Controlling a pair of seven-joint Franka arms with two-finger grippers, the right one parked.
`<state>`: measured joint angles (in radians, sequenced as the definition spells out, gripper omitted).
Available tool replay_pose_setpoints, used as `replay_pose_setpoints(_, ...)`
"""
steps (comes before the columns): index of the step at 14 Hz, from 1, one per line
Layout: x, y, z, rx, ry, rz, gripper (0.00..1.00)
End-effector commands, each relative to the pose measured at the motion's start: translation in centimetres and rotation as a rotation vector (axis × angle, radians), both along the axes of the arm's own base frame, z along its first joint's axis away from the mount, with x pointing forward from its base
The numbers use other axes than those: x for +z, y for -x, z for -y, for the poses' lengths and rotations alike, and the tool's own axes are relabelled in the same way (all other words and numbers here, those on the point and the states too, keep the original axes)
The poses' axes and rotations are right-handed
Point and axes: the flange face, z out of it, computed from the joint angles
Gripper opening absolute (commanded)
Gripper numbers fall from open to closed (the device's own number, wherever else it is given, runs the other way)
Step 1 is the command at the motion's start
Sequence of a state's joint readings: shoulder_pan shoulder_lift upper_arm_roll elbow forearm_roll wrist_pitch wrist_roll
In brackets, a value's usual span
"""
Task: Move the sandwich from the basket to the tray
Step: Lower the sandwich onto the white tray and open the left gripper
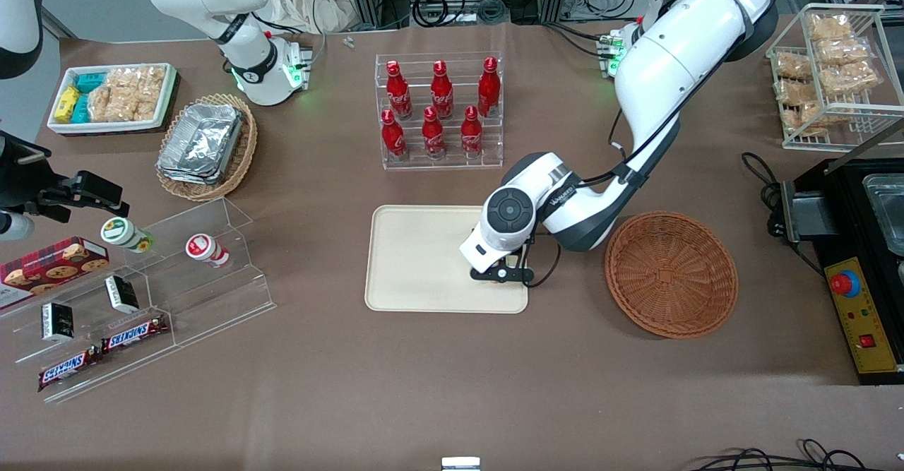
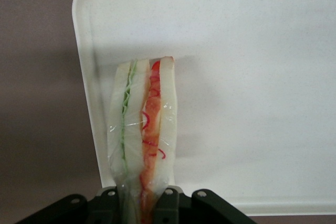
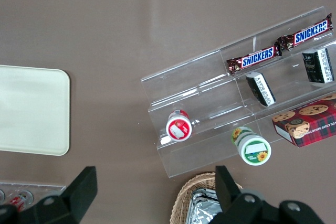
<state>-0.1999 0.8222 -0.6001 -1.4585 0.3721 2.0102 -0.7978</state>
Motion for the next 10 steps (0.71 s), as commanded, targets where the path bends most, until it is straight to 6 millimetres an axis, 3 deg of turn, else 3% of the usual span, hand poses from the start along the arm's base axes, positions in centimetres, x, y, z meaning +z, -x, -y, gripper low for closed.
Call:
replay_pose_setpoints(1, -0.1, 0.0, 0.3, 0.007, -0.008, 0.023, 0.72)
replay_pose_setpoints(2, -0.3, -0.1, 0.1, 0.008, -0.012, 0.023, 1.0)
replay_pose_setpoints(8, 1.1, -1.0, -0.7, 0.034, -0.008, 0.028, 1.0)
replay_pose_setpoints(10, 3.6, -1.3, -1.2, 0.027, -0.027, 0.048, 1.0)
